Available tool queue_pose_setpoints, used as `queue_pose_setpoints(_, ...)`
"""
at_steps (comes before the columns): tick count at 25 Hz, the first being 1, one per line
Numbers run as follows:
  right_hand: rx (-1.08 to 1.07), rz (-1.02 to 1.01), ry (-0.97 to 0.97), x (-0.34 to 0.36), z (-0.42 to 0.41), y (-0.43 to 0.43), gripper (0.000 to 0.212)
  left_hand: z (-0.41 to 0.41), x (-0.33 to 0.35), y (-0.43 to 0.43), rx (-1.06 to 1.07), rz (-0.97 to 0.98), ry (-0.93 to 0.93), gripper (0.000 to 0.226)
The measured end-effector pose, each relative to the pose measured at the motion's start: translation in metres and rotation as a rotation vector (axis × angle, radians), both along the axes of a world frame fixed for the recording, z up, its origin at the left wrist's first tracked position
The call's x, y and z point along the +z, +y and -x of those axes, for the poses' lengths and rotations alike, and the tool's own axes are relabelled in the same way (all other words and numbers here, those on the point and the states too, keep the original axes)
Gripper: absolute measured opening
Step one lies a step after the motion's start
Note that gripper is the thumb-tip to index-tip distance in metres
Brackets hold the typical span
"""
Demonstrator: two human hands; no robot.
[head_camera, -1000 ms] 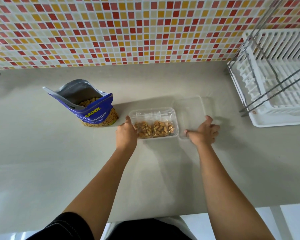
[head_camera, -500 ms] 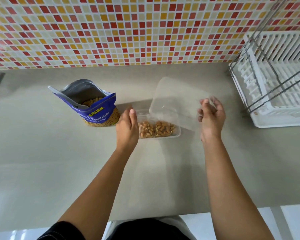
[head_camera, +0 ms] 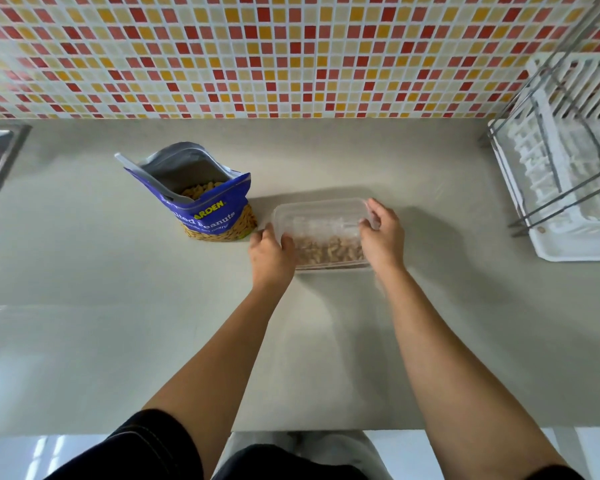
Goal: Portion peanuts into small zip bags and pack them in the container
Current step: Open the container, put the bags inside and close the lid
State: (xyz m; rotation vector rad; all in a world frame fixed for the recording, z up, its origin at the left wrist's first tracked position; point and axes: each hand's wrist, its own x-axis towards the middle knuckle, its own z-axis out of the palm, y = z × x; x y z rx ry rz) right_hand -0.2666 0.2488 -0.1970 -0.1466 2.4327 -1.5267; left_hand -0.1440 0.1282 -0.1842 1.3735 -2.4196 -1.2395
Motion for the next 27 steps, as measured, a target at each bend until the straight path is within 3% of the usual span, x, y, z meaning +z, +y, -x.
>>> queue_pose_setpoints(2,0.035,-0.089,0.095,-0.004,-0.002,0.003,0.041,-0.001,-0.003,0.001,-0.012,-0.002,0.001,0.046)
queue_pose_setpoints(5,-0.013,-0.101,-0.025,-0.006,-0.008,0.015,0.048,-0.008,-0.004,0.005,0.002,-0.003,0.094,0.045)
queue_pose_setpoints(9,-0.004,-0.067,-0.083,-0.011,-0.017,0.031,0.040,-0.014,-0.005,0.003,0.053,-0.019,0.172,0.044)
queue_pose_setpoints(16,0.026,-0.144,0.012,-0.010,-0.023,0.031,0.036,-0.012,-0.007,-0.004,0.088,0.058,0.143,0.040)
queue_pose_setpoints(22,0.023,-0.232,0.180,-0.017,-0.019,0.027,0.036,-0.007,-0.006,-0.001,0.067,0.242,0.108,0.040)
queue_pose_setpoints(27,0.004,-0.173,0.142,-0.023,-0.026,0.027,0.038,-0.011,0.000,0.001,0.137,0.070,0.360,0.033)
